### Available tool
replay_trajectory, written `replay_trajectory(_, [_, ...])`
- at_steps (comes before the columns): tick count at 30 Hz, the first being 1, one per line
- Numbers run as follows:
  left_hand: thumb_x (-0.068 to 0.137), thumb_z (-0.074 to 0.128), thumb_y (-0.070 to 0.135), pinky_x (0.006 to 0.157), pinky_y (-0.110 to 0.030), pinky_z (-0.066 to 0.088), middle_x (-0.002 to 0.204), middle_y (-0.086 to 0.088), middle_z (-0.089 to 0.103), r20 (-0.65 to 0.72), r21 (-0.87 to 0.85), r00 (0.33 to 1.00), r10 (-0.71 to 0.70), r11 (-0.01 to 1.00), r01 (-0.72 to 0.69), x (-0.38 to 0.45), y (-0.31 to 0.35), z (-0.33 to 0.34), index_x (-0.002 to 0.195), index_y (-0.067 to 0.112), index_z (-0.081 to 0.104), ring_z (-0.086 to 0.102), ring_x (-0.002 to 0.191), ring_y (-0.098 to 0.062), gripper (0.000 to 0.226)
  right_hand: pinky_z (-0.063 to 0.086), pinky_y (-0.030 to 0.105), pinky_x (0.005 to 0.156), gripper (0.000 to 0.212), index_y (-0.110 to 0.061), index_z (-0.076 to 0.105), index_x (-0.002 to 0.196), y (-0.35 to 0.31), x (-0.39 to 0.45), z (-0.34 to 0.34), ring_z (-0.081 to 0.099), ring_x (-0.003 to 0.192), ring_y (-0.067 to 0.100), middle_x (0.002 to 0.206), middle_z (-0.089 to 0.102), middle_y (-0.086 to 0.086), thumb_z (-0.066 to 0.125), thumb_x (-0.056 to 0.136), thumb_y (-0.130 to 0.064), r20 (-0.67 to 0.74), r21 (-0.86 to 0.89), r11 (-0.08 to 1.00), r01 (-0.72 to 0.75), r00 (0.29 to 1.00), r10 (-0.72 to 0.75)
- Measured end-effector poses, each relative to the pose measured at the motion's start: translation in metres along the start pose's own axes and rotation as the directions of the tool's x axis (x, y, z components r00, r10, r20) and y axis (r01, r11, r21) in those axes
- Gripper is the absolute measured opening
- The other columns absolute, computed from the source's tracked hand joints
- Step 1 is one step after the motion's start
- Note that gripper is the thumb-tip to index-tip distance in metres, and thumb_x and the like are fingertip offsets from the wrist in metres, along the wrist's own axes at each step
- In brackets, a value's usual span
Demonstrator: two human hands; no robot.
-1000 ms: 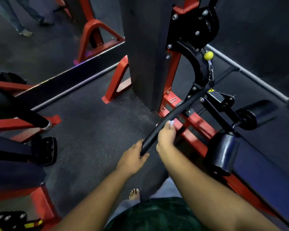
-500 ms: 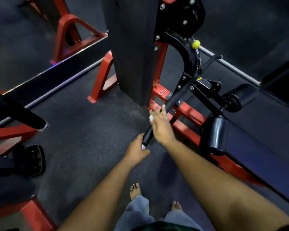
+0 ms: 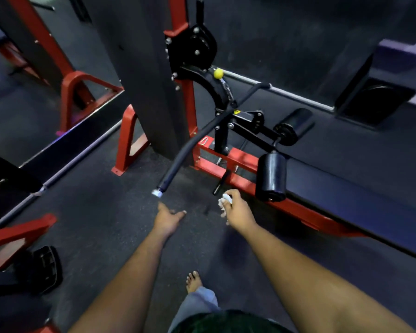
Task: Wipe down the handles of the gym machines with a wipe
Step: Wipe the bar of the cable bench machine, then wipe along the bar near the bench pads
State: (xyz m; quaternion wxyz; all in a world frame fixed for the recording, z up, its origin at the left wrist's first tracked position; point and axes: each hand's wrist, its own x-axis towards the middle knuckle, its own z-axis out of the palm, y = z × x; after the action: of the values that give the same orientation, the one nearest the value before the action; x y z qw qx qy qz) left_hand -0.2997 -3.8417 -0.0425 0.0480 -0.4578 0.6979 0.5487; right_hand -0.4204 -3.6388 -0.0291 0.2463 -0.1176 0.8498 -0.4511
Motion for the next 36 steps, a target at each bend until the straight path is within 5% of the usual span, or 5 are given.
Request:
replay_trajectory(7, [0.091, 0.078, 0.028, 0.114, -0.035, 0.041, 0.153, -0.016, 0.050, 0.185, 0.245, 0.968, 0.167, 0.947, -0.210, -0.092, 0.030, 0.111, 0.157, 0.010, 0.035, 0.053, 0.137, -0.026, 0.081, 0.061, 0.054, 0.074, 0.019, -0.037, 0.038, 0.099, 0.095, -0.068, -0.107, 0.071, 0.086, 0.026, 0.106, 0.071, -0.003, 0.054, 0.088, -0.036, -0.062, -0.009, 0.994, -0.108, 0.992, 0.108])
replay_trajectory(12, [0.091, 0.075, 0.041, 0.118, -0.033, 0.037, 0.157, -0.012, 0.046, 0.377, 0.415, 0.883, 0.279, 0.802, -0.430, -0.152, 0.051, 0.219, 0.155, 0.010, 0.040, 0.047, 0.143, -0.024, 0.080, 0.059, 0.042, 0.078, 0.009, -0.027, 0.058, 0.089, 0.154, -0.142, -0.200, 0.071, 0.081, 0.014, 0.086, 0.075, -0.013, 0.053, 0.088, -0.019, -0.205, 0.016, 0.996, -0.089, 0.975, 0.090])
replay_trajectory(24, [0.092, 0.073, 0.044, 0.115, -0.040, 0.043, 0.156, -0.008, 0.048, 0.761, 0.417, 0.583, 0.285, 0.474, -0.776, -0.246, 0.120, 0.472, 0.155, 0.013, 0.041, 0.052, 0.138, -0.026, 0.077, 0.059, 0.037, 0.082, 0.017, -0.033, 0.069, 0.083, 0.286, -0.254, -0.394, 0.072, 0.077, 0.004, 0.082, 0.076, -0.014, 0.060, 0.090, -0.020, -0.465, 0.147, 0.947, -0.287, 0.825, 0.322])
replay_trajectory(32, [0.095, 0.069, 0.046, 0.116, -0.033, 0.038, 0.155, -0.008, 0.050, 0.872, 0.362, 0.436, 0.222, 0.306, -0.880, -0.253, 0.186, 0.637, 0.153, 0.014, 0.044, 0.048, 0.141, -0.023, 0.071, 0.057, 0.036, 0.085, 0.020, -0.036, 0.058, 0.092, 0.347, -0.256, -0.521, 0.070, 0.082, 0.002, 0.085, 0.073, -0.019, 0.053, 0.089, -0.018, -0.557, 0.200, 0.895, -0.398, 0.705, 0.438])
replay_trajectory(36, [0.097, 0.067, 0.046, 0.116, -0.032, 0.037, 0.158, -0.007, 0.045, 0.916, 0.318, 0.365, 0.169, 0.252, -0.914, -0.265, 0.230, 0.712, 0.157, 0.014, 0.037, 0.045, 0.143, -0.023, 0.075, 0.057, 0.040, 0.078, 0.013, -0.035, 0.048, 0.100, 0.376, -0.254, -0.587, 0.069, 0.085, 0.016, 0.093, 0.072, -0.008, 0.054, 0.090, -0.029, -0.609, 0.255, 0.841, -0.477, 0.597, 0.523])
